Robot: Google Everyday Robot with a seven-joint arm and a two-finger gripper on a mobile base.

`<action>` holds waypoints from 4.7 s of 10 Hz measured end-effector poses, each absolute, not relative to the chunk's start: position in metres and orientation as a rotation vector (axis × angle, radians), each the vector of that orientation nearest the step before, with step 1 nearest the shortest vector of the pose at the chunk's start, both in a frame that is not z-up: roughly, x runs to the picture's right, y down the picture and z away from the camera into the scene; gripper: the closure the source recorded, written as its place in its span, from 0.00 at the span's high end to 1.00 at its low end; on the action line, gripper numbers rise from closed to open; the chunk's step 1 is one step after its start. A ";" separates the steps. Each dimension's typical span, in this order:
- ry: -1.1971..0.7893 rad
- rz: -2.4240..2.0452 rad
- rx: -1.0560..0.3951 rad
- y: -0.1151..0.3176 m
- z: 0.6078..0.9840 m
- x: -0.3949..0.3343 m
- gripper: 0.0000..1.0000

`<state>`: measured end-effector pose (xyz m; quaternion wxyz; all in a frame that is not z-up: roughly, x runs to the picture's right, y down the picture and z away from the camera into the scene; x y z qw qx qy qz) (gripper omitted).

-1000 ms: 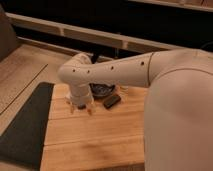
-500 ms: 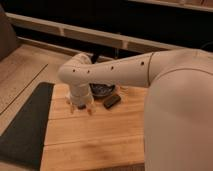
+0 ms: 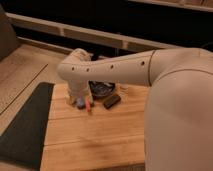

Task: Place the white sponge in the ceramic cup

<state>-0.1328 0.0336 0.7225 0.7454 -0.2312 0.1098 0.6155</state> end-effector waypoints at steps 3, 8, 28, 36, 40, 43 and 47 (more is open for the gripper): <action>0.121 1.308 -0.470 -0.006 0.735 -0.135 0.65; 0.138 1.299 -0.459 -0.004 0.736 -0.132 0.65; 0.320 1.004 -0.679 0.029 0.842 -0.194 0.65; 0.391 0.940 -0.698 0.056 0.860 -0.210 0.65; 0.440 0.955 -0.747 0.079 0.875 -0.209 0.65; 0.503 0.963 -0.775 0.094 0.888 -0.199 0.65; 0.519 0.936 -0.767 0.091 0.913 -0.196 0.65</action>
